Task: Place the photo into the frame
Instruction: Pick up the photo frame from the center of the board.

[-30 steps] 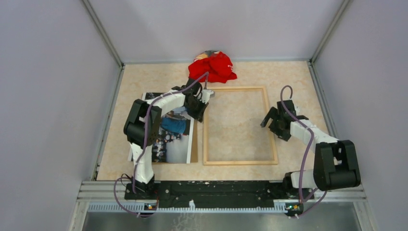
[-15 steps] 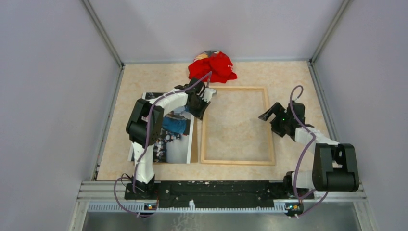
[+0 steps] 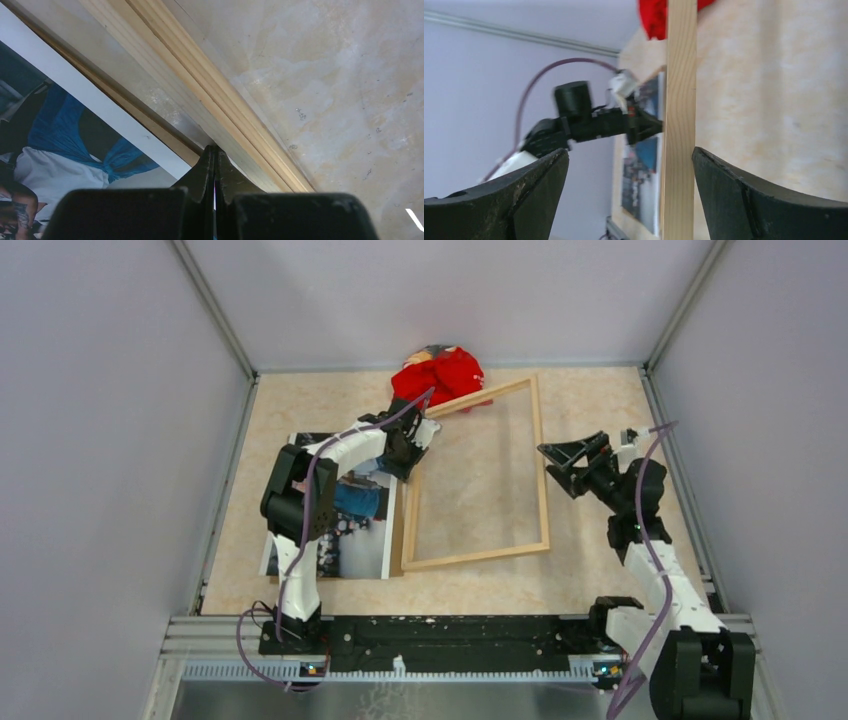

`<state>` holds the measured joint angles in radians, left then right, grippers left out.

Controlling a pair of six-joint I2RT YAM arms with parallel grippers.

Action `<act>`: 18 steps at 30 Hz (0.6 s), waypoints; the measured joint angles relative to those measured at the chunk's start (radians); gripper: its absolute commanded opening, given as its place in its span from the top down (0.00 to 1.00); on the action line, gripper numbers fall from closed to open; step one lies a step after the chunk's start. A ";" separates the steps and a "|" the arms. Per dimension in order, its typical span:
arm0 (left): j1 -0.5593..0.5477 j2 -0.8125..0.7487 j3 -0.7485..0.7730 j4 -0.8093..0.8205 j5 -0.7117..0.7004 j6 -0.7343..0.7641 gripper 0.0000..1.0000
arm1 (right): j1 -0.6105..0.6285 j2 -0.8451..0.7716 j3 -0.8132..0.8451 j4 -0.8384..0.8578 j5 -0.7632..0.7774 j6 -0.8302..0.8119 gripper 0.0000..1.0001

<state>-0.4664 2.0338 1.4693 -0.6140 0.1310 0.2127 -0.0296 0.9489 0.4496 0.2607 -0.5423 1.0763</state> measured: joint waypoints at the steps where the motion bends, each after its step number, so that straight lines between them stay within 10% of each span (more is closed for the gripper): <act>1: 0.000 0.000 0.001 -0.001 -0.003 0.000 1.00 | 0.000 -0.020 -0.005 0.049 -0.029 0.042 0.08; 18: -0.049 0.003 -0.006 0.031 0.138 -0.005 1.00 | 0.358 0.217 0.061 0.397 -0.189 0.386 0.12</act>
<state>-0.5152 2.0373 1.4635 -0.5831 0.2691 0.2077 0.3286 1.1664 0.5110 0.6582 -0.7315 1.4624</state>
